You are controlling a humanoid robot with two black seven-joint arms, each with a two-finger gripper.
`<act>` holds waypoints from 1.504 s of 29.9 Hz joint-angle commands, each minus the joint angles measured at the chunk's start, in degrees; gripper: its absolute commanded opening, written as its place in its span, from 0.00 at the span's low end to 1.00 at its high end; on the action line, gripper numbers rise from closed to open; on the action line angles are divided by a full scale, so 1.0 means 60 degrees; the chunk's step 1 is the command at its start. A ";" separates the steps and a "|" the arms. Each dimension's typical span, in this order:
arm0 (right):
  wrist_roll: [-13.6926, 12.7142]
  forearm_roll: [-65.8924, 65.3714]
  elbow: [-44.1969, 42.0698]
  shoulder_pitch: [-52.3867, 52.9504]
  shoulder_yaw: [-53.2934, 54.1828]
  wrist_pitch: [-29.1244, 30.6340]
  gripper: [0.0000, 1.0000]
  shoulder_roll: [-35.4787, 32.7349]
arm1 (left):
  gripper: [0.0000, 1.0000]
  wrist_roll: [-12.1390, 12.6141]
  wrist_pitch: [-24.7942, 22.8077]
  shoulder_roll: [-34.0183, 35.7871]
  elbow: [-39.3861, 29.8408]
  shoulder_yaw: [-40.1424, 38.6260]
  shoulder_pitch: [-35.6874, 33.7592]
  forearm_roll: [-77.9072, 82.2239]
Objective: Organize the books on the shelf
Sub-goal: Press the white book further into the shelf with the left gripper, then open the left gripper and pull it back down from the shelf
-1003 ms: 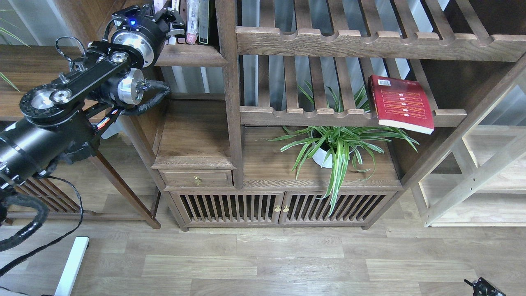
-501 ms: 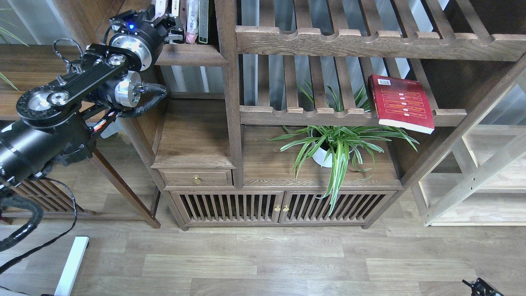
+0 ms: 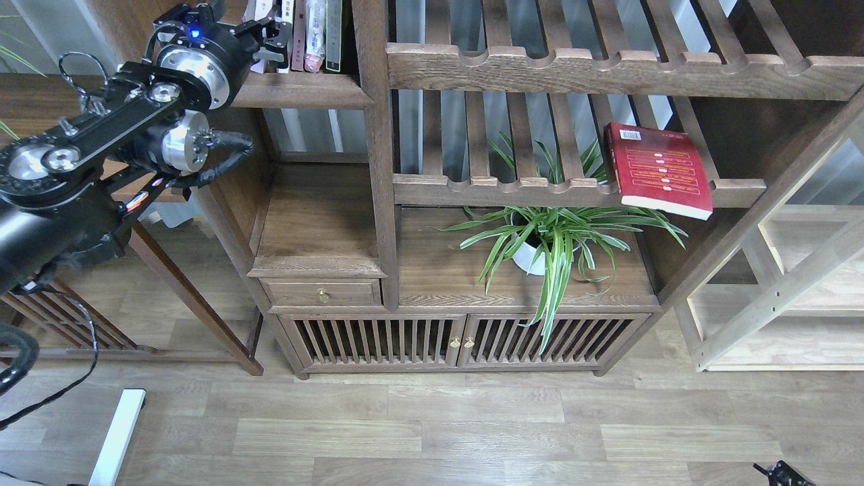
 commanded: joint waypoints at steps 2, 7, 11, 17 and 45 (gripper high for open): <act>-0.0002 -0.0001 -0.0001 -0.0048 0.0000 0.0000 1.00 0.0000 | 0.71 0.0086 -0.0001 0.0370 -0.0652 0.0247 0.0059 -0.0002; -0.0002 -0.0001 -0.0001 -0.0107 0.0000 0.0000 1.00 -0.0015 | 0.71 0.0101 -0.0001 0.0898 -0.1473 0.0482 0.0293 -0.0017; -0.0002 -0.0001 -0.0001 -0.0107 0.0000 0.0000 1.00 -0.0029 | 0.71 0.0145 -0.0001 0.1410 -0.2292 0.0585 0.0614 -0.0017; -0.0002 -0.0001 -0.0001 -0.0107 0.0000 0.0000 1.00 -0.0058 | 0.72 0.0218 -0.0001 0.2479 -0.3670 0.0658 0.1317 -0.0017; -0.0002 -0.0338 0.2270 0.1928 0.0000 0.0000 1.00 -0.1787 | 0.73 -0.0660 -0.0001 0.3199 -0.5445 0.0937 0.8246 0.3543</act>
